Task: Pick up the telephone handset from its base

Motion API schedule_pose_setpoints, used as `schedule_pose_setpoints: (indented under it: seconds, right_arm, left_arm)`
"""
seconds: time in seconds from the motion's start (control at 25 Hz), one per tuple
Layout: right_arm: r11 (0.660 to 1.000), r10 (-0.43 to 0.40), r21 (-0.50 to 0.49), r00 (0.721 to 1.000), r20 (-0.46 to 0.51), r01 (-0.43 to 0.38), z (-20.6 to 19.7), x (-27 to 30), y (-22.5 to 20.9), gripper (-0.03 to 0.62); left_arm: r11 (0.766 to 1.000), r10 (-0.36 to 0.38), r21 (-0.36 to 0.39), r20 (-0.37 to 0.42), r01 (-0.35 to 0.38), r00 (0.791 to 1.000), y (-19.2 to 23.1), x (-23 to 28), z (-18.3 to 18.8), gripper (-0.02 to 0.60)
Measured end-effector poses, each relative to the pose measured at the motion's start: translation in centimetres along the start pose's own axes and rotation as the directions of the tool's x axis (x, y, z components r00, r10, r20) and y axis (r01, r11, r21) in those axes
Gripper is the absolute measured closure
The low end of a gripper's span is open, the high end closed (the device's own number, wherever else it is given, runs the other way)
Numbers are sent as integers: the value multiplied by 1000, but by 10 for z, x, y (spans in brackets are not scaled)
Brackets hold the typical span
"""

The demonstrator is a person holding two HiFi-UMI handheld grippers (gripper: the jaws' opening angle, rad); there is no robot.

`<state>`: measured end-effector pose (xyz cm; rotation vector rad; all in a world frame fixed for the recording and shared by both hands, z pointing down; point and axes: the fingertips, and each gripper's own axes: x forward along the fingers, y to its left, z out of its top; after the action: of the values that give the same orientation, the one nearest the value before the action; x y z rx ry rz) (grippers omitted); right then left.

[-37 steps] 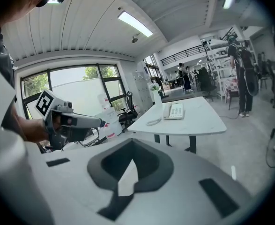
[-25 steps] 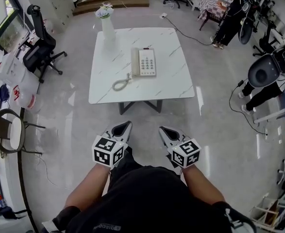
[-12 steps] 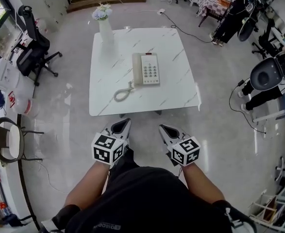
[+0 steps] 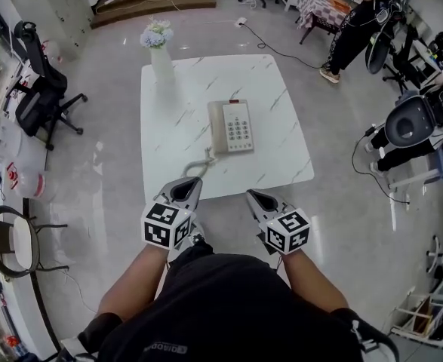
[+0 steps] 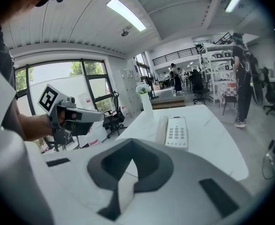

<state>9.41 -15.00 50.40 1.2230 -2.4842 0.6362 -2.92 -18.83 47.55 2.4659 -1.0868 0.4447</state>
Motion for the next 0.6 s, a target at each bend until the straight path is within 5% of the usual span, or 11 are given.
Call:
schedule_pose_setpoints:
  seconds: [0.6]
  right_arm:
    - [997, -79, 7, 996, 36, 79, 46, 86, -4, 592]
  left_arm:
    - [997, -63, 45, -20, 64, 998, 90, 21, 28, 580]
